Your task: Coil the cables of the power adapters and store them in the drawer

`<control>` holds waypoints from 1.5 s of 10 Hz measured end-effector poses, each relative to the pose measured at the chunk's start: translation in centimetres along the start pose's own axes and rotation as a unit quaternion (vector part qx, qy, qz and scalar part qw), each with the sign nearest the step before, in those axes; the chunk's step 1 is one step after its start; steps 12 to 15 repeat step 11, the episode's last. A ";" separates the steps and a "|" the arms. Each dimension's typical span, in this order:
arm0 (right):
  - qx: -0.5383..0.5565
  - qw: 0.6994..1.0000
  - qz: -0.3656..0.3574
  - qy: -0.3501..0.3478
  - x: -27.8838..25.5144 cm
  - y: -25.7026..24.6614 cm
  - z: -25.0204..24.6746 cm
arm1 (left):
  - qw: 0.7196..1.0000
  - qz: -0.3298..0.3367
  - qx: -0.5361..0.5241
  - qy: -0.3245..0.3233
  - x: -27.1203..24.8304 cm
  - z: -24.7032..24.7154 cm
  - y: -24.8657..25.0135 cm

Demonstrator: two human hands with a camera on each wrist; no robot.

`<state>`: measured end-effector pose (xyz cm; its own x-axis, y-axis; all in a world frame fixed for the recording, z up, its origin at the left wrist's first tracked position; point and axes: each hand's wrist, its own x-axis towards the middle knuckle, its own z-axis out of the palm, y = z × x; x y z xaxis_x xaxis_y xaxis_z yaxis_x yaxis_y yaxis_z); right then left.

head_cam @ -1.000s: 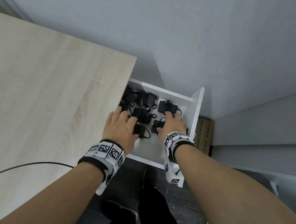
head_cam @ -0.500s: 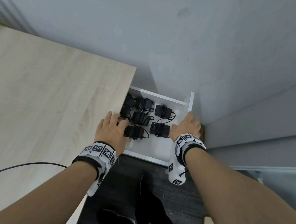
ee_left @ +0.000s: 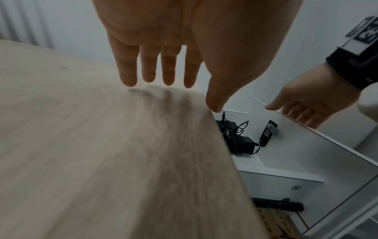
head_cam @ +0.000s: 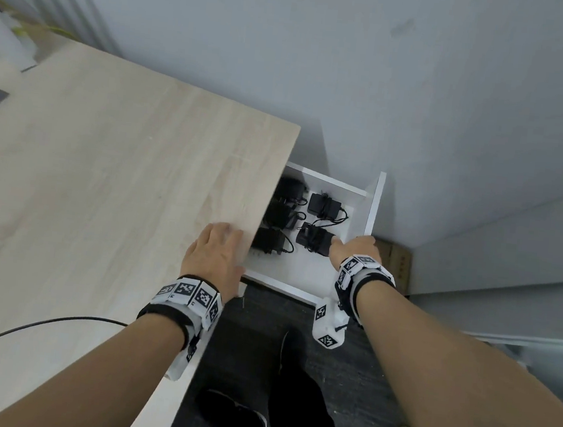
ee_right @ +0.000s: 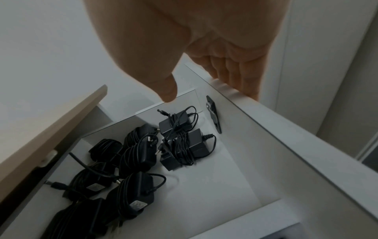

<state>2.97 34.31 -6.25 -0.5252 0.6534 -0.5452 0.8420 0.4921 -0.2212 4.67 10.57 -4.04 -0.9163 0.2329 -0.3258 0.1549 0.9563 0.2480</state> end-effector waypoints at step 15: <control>0.077 0.953 -0.278 -0.096 -13.4 -17.5 1.7 | 0.942 -0.317 -0.099 -0.054 -12.5 -4.1 -14.0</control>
